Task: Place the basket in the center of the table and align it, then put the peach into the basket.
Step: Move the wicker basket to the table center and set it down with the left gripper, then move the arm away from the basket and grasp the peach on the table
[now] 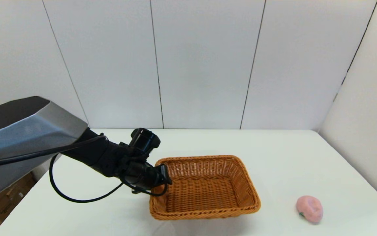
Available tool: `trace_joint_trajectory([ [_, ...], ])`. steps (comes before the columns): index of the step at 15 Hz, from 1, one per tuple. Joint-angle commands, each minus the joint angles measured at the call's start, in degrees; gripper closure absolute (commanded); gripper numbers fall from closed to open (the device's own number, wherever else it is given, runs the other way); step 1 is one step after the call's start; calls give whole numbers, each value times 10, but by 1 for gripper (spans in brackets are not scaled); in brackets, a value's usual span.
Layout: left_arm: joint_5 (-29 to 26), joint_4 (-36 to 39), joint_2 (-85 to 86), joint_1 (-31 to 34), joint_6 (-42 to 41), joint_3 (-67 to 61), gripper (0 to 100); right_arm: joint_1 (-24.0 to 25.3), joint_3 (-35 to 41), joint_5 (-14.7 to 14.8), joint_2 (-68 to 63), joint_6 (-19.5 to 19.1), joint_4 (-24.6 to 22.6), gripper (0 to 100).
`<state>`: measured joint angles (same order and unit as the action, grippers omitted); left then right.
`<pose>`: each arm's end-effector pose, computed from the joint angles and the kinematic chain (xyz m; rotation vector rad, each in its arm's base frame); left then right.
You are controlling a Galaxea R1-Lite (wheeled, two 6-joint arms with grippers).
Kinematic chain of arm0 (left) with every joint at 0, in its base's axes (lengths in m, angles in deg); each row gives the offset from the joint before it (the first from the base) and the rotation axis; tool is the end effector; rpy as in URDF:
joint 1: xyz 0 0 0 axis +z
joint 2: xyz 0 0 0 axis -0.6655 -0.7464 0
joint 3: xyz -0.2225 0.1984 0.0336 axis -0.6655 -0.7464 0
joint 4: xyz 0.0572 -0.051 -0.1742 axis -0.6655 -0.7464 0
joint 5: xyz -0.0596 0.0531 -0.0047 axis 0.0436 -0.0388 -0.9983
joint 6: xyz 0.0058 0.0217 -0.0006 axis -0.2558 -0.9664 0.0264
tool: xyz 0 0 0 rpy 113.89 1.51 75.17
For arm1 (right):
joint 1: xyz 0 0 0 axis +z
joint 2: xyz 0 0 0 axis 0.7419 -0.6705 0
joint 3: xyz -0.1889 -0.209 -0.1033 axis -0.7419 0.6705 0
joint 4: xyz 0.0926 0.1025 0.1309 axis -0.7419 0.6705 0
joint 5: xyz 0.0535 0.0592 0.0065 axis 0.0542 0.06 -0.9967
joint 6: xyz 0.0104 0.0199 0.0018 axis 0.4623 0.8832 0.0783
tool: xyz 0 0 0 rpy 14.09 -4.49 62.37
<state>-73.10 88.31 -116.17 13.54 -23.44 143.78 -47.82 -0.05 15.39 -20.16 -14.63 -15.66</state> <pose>0.3157 -0.1735 0.0448 -0.4337 1.2155 -0.2067 -0.0228 -0.0004 0.0759 0.0108 -0.0033 -0.0154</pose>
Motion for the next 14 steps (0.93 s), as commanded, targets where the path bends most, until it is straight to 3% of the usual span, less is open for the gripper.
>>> trace_joint_trajectory([
  [1,0,0,2,0,-2,1,0,0,0,0,0,0,0,0],
  [7,1,-1,100,0,-9,-7,0,0,0,0,0,0,0,0],
  [11,11,-48,263,0,-36,-30,0,0,0,0,0,0,0,0],
  [14,90,-68,395,-2,-114,-78,0,0,0,0,0,0,0,0],
])
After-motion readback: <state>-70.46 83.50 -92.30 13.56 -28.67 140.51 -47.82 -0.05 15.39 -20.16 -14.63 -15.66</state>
